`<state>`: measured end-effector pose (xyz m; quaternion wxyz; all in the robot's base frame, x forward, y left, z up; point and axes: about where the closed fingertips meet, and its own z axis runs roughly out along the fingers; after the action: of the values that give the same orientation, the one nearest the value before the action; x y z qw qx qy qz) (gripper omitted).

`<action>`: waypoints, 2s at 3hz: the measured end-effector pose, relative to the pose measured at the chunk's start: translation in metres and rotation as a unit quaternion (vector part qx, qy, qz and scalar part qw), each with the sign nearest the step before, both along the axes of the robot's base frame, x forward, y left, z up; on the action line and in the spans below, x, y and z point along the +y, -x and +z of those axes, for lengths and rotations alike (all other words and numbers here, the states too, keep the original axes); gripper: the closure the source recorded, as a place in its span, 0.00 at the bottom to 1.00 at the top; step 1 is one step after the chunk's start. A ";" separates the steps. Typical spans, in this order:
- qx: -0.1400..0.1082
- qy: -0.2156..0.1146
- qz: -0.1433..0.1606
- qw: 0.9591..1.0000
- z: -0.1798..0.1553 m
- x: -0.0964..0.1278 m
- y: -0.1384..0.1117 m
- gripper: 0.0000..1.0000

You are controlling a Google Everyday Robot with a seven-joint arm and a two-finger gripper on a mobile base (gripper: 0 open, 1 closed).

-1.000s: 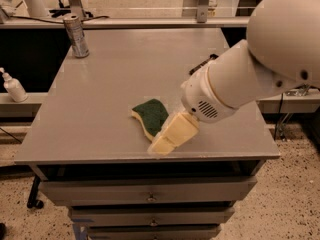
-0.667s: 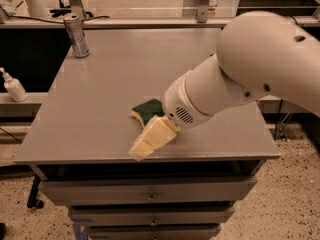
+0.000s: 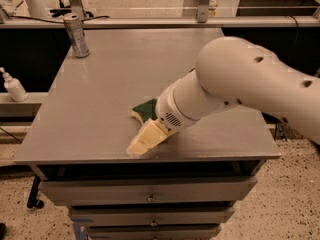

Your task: Move sponge near redbull can

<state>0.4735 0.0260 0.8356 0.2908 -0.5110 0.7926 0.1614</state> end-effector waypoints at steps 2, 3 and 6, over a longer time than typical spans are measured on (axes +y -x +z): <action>-0.008 0.019 -0.019 1.000 -0.016 -0.010 -0.016 0.41; -0.017 0.022 -0.027 0.999 -0.003 -0.016 -0.037 0.65; -0.060 0.011 -0.038 0.997 0.055 -0.022 -0.080 1.00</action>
Offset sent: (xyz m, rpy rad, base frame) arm 0.0267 -0.0160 -0.0195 -0.0487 -0.0228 -0.0613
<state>0.5537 0.0042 0.8910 0.3382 -0.4923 0.7945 0.1101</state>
